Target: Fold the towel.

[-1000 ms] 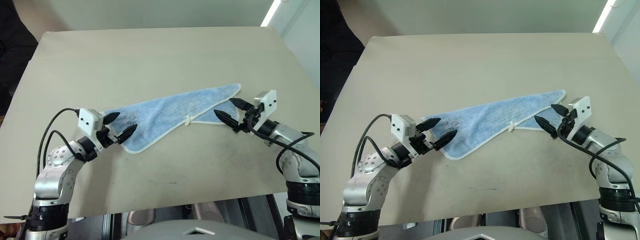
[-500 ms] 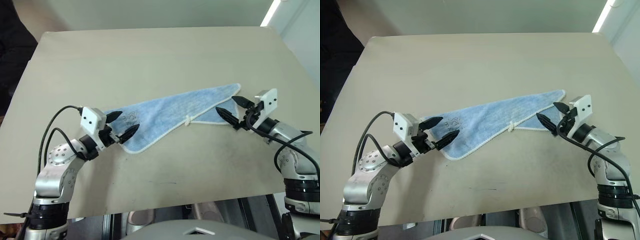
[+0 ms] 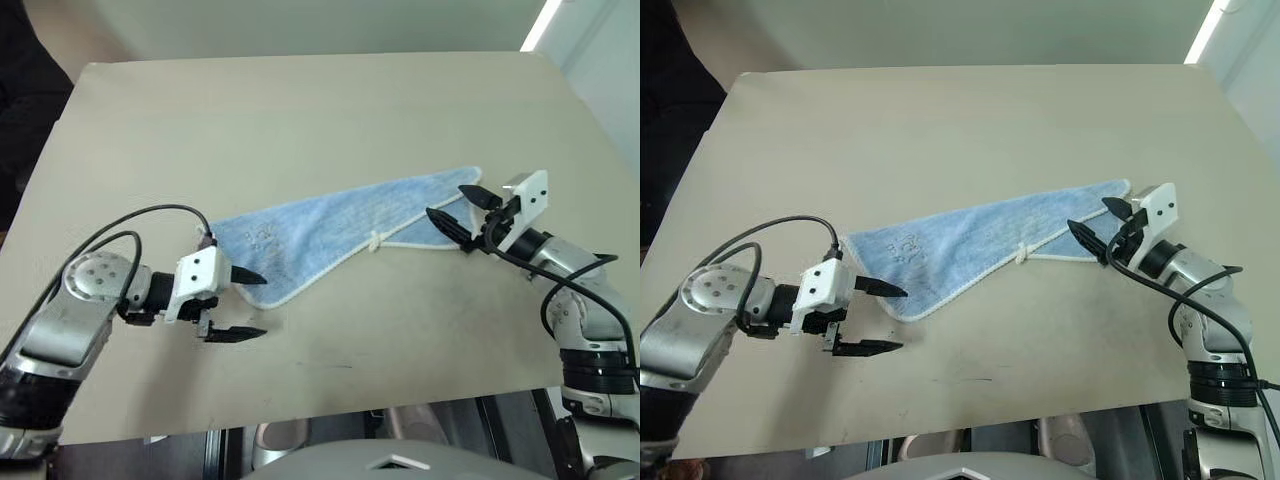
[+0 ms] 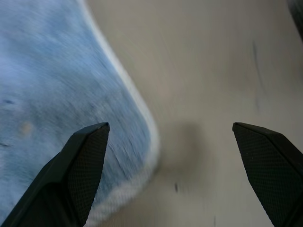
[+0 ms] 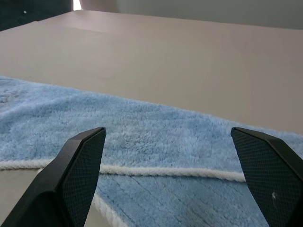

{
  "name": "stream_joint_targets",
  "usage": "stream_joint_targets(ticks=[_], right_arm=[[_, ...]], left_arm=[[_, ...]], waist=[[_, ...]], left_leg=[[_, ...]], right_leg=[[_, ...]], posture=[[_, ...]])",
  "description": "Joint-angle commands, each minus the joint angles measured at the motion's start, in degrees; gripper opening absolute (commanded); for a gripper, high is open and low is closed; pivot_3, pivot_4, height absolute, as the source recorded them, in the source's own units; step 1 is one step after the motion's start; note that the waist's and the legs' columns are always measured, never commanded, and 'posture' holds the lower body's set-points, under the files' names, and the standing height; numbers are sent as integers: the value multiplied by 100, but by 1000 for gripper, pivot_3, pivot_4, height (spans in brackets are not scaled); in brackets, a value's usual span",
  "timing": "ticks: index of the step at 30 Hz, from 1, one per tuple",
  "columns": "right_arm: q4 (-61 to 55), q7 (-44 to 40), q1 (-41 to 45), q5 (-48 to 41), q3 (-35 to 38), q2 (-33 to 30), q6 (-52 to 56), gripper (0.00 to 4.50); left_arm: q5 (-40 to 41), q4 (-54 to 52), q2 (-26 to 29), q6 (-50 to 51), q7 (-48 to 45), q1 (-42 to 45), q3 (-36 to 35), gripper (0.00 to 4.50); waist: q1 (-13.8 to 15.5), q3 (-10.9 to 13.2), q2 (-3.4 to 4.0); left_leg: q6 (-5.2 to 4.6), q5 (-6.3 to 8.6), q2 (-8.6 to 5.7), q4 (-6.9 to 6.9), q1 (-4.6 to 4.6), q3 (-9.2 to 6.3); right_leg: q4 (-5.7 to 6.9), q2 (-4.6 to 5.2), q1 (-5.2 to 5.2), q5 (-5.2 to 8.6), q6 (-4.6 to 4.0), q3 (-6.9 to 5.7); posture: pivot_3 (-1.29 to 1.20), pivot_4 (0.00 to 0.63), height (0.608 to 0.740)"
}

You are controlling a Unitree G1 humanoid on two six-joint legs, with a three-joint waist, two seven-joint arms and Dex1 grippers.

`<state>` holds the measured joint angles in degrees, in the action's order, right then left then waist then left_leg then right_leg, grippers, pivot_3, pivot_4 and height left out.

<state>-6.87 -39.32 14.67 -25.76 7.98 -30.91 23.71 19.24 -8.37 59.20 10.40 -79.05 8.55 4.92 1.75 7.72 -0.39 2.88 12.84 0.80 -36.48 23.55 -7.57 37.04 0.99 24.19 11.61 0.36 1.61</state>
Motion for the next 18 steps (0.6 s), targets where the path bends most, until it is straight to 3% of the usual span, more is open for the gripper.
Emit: stream_joint_targets(ticks=[1,13,16,18], right_arm=[[-346,91,-96,-50,182,-10,-59,4481],[-1035,410,-685,-193,533,-57,189,4481],[-1042,417,-662,-207,551,-91,225,4500],[-1029,412,-629,-204,553,-118,241,4500]], left_arm=[[-609,603,-23,-814,-483,446,448,4500],[-1138,1805,-920,-1338,-730,1534,1059,4500],[-1137,1849,-962,-1401,-791,1569,1051,3932],[-1130,1846,-967,-1405,-807,1563,1038,3286]], waist=[[-5,0,0],[23,-20,27],[22,-31,41],[3,-33,42]], left_leg=[[0,1,1,-1,8,0],[-10,-4,2,-14,49,4],[-16,-9,0,-22,49,4],[-18,-10,0,-25,49,5]], right_leg=[[0,0,8,-1,-1,0],[-3,9,37,-32,12,-6],[-4,10,33,-33,15,-6],[-5,10,32,-32,16,-5]], posture=[[0,150,740],[0,150,740],[0,150,740],[0,150,740]])
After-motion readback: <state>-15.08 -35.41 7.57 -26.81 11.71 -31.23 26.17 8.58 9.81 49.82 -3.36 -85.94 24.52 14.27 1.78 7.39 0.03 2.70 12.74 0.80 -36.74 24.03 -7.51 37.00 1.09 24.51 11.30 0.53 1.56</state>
